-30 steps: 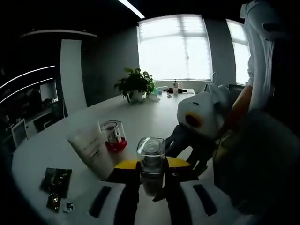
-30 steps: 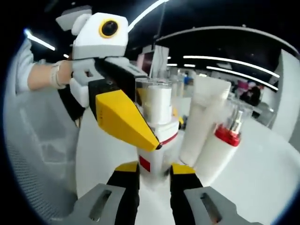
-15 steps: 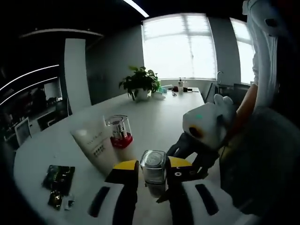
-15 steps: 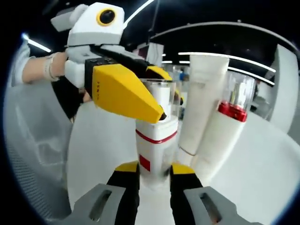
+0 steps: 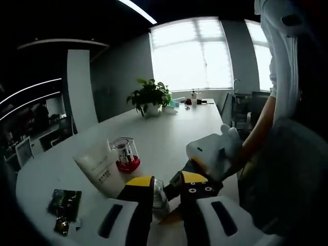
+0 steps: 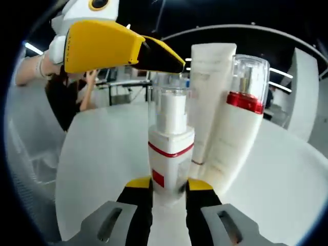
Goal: Arrange the skincare products in the storage area until every visible bottle or jar stands upright without overlapping.
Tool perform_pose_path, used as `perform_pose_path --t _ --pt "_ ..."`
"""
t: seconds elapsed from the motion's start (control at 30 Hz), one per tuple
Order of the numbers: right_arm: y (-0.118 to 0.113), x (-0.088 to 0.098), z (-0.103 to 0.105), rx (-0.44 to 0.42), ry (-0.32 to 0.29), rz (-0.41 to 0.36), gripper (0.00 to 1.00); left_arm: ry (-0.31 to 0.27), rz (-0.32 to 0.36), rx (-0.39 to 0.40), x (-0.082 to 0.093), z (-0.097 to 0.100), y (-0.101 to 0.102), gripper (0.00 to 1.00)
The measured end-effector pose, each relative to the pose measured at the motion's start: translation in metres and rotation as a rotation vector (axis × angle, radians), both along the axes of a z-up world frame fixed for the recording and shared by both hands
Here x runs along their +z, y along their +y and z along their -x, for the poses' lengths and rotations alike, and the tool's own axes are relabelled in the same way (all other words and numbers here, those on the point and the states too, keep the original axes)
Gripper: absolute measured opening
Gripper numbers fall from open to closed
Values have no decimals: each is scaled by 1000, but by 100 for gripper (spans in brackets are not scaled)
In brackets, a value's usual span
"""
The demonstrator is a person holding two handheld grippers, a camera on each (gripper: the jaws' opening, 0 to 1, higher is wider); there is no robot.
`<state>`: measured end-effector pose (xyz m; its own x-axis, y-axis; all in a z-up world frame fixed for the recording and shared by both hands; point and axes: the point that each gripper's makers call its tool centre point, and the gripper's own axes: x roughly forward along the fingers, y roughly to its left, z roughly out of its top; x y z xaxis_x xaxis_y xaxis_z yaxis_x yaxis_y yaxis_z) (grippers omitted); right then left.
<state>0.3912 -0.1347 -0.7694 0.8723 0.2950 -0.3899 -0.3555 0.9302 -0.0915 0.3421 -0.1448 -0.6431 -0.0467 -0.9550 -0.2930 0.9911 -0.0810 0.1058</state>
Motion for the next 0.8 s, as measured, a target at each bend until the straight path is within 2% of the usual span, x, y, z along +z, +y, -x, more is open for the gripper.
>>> perform_pose_path --t 0.1,0.27,0.6,0.77,0.8 --pt "-2 1 -1 -6 -5 19 16 2 -7 11 -5 -4 -1 16" --pt "-6 3 -3 -23 -41 0 16 1 -8 2 -9 -3 -2 17" --pt "-5 3 -8 -23 -60 -27 17 33 -6 29 -13 -13 -3 19" --pt "-5 2 -7 -15 -48 -27 17 34 -7 23 -13 -10 -4 20" --pt "-4 -1 -5 -9 -31 -27 17 35 -7 25 -13 -10 -4 20"
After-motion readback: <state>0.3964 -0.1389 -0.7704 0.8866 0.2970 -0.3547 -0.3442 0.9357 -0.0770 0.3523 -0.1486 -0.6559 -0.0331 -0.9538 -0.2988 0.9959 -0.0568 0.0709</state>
